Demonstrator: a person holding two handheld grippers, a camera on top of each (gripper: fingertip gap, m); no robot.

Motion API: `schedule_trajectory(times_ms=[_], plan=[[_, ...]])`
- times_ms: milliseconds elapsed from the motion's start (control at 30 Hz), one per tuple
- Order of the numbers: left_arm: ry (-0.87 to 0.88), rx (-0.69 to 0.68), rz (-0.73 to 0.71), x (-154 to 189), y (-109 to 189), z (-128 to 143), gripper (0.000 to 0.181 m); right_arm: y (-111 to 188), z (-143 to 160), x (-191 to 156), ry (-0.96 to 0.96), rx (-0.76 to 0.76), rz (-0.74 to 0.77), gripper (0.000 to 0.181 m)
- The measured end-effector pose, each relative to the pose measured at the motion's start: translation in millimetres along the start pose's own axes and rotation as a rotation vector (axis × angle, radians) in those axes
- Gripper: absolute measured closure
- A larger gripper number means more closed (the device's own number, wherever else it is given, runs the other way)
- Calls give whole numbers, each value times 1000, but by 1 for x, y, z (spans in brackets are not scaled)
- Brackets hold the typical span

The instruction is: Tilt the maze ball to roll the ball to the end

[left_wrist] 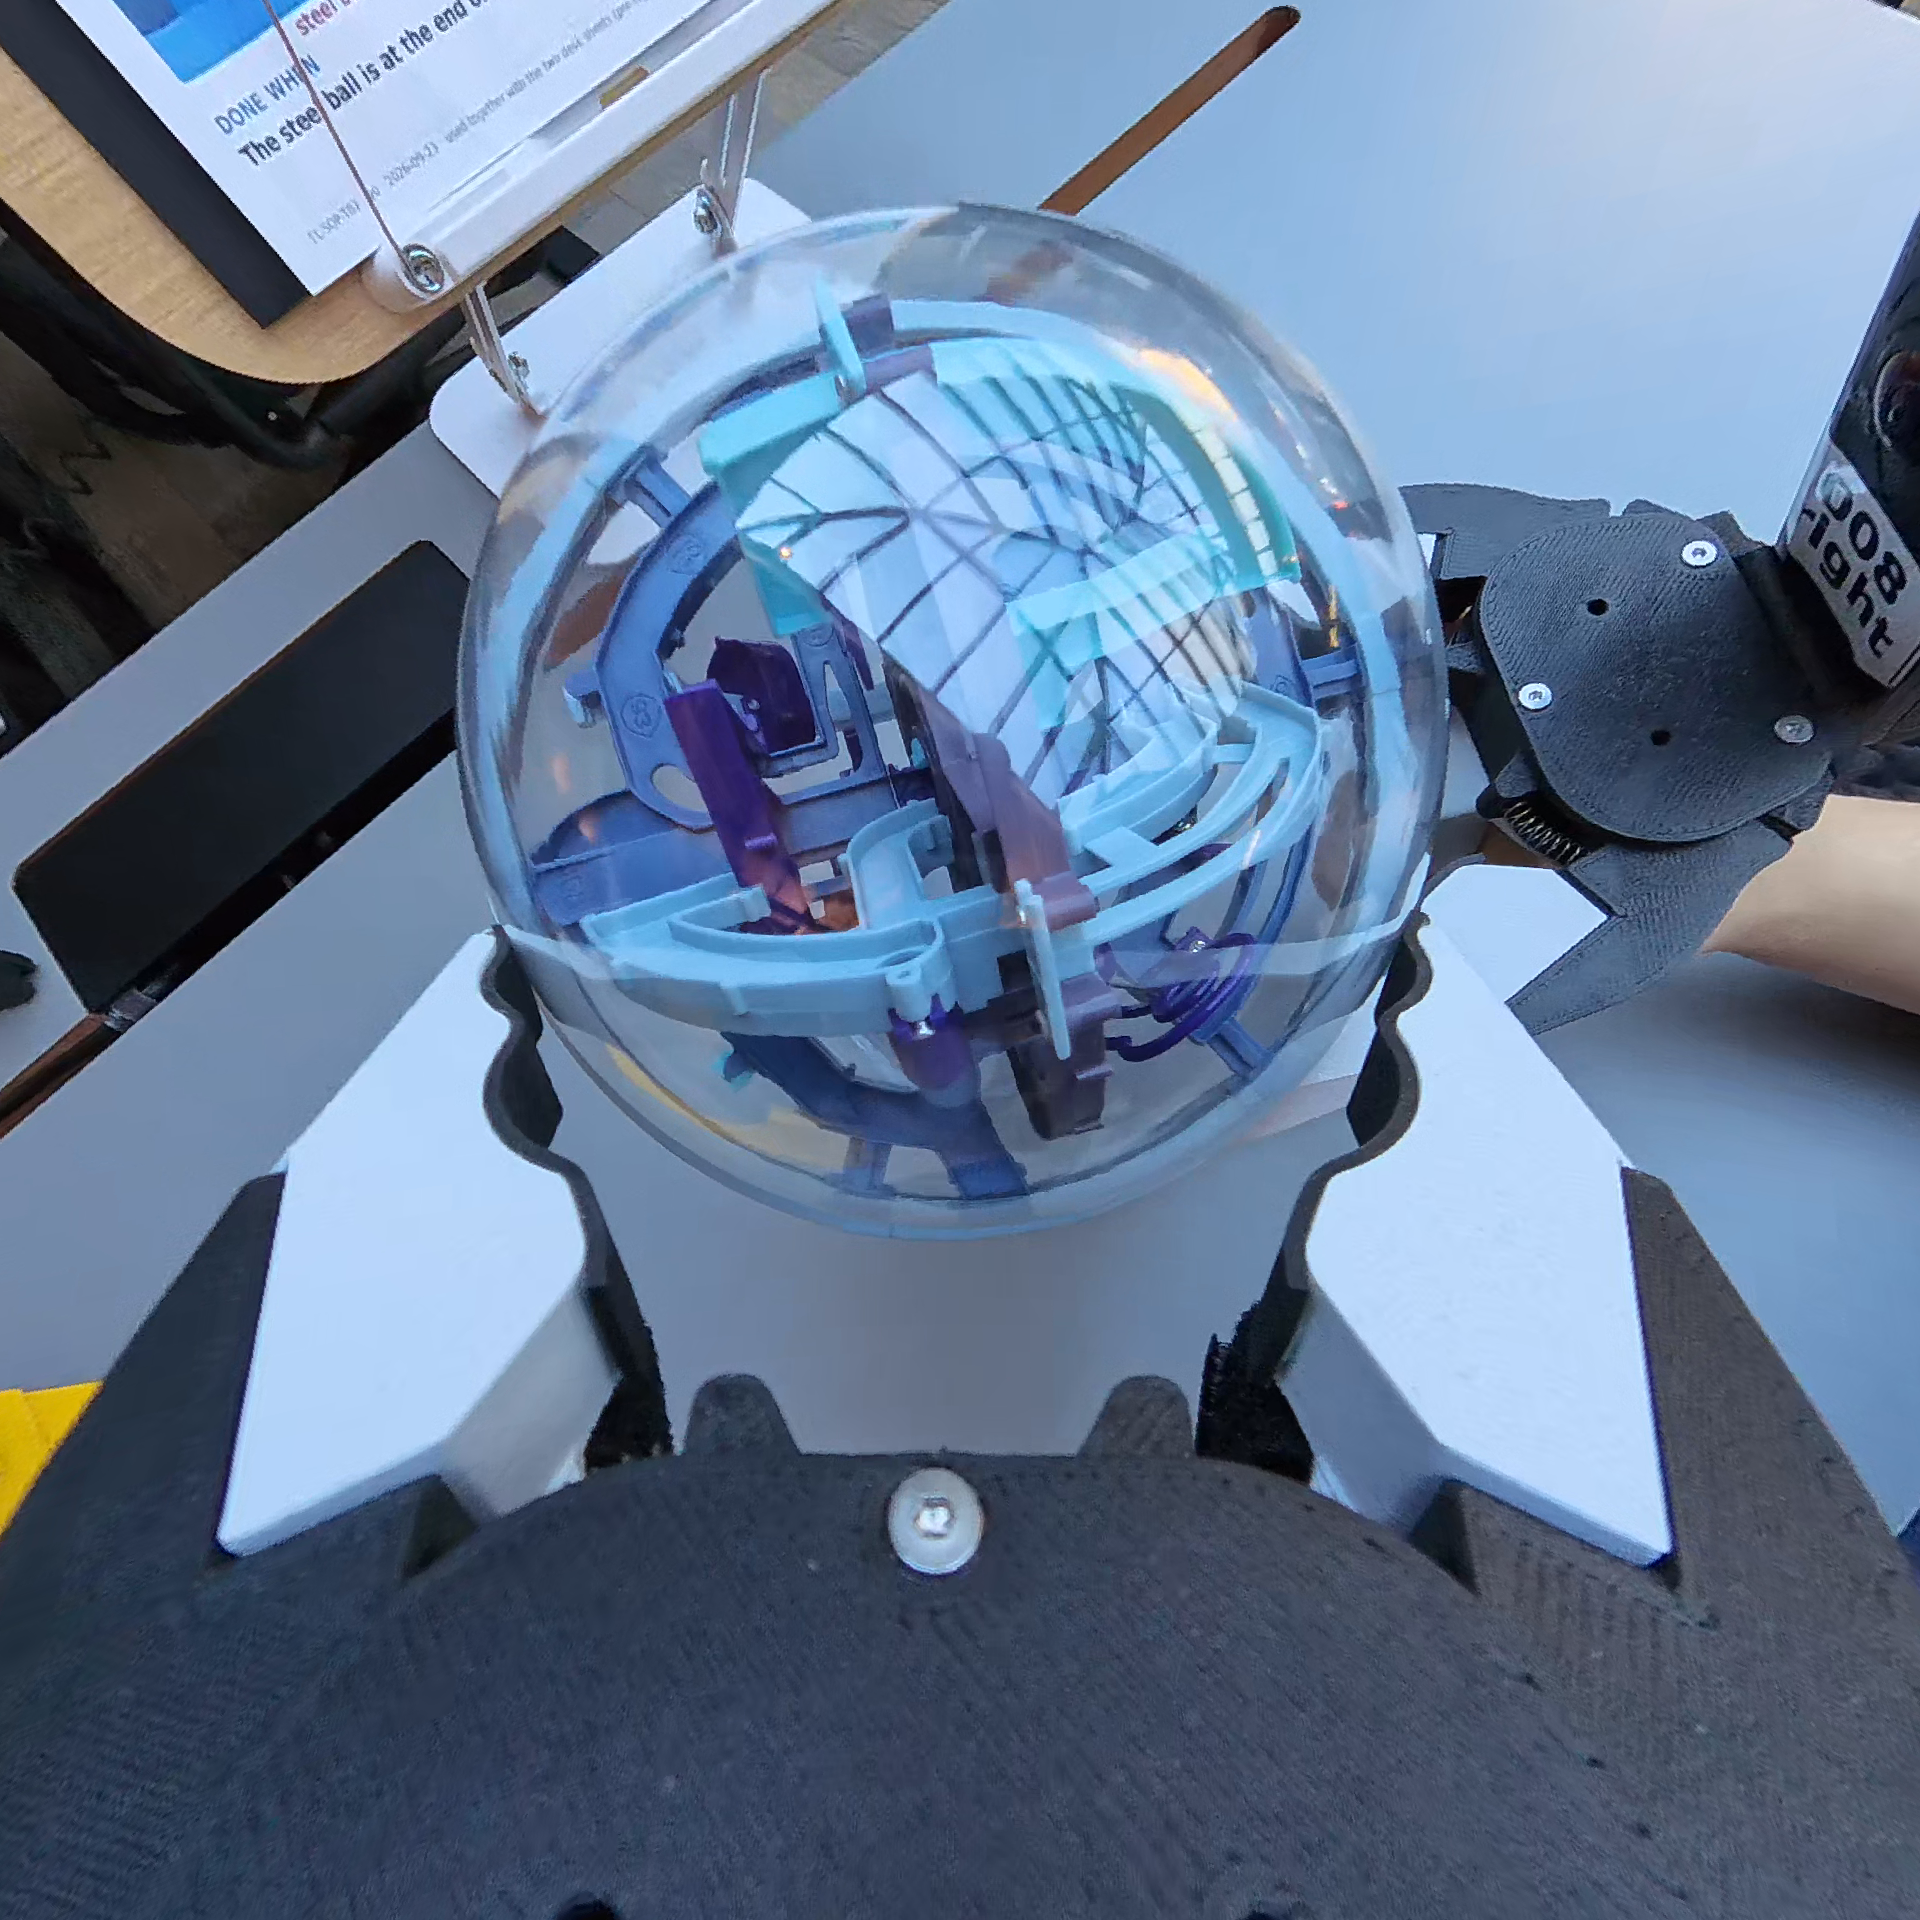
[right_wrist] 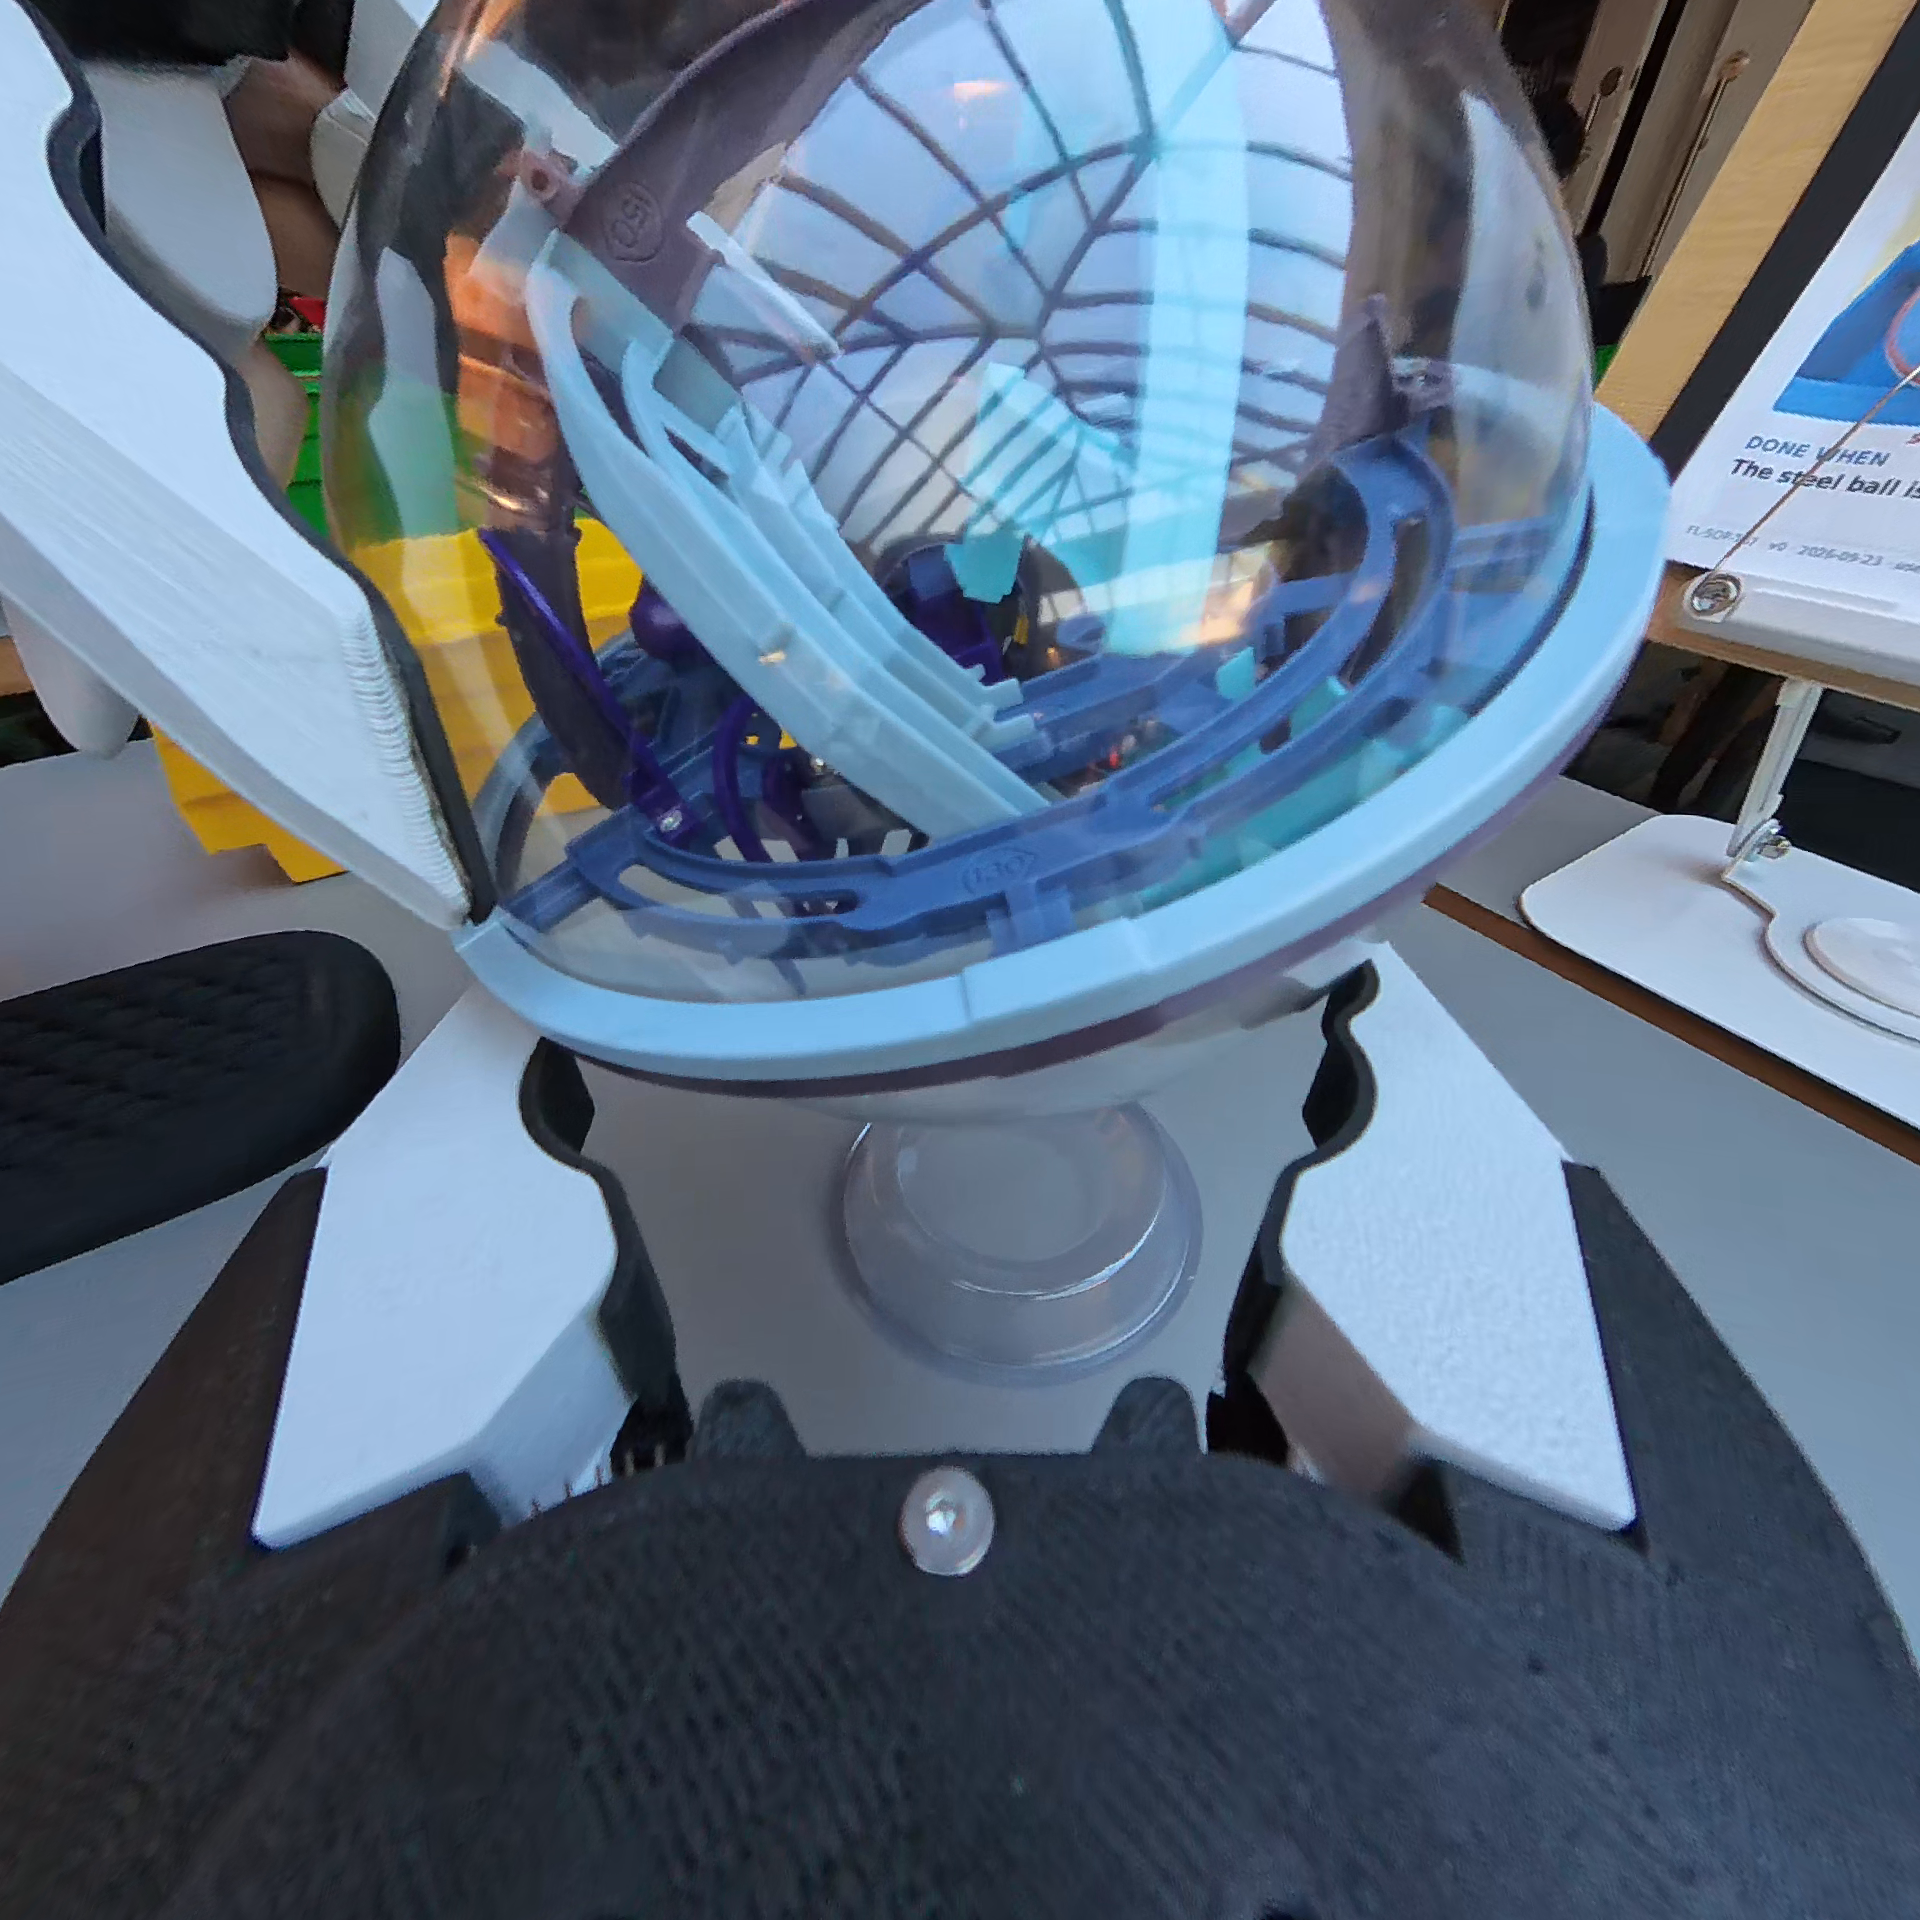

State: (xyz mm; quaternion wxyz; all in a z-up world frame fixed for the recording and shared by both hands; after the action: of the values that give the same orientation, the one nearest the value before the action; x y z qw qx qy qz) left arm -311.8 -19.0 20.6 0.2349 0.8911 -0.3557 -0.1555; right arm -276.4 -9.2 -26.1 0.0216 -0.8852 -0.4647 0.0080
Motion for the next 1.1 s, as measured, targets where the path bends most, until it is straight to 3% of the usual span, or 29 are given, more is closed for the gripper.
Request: schedule_trajectory(times_ms=[1100], plan=[[49,-23,11,-16,-39,59,27,-14,79,2,-33,-280,-44,41]])
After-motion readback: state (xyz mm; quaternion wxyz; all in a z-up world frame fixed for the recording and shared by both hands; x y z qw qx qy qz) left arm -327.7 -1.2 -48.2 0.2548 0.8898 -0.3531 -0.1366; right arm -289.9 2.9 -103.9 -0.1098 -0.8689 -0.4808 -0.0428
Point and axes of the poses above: each gripper's, where its closed fingertips meet, y back along the fingers, z out of its underside, x = y × z across the jaws, the point moved 2 cm from there along y, back along the fingers, and after that the axes turned 9 degrees about x, right-handed, at the moved point
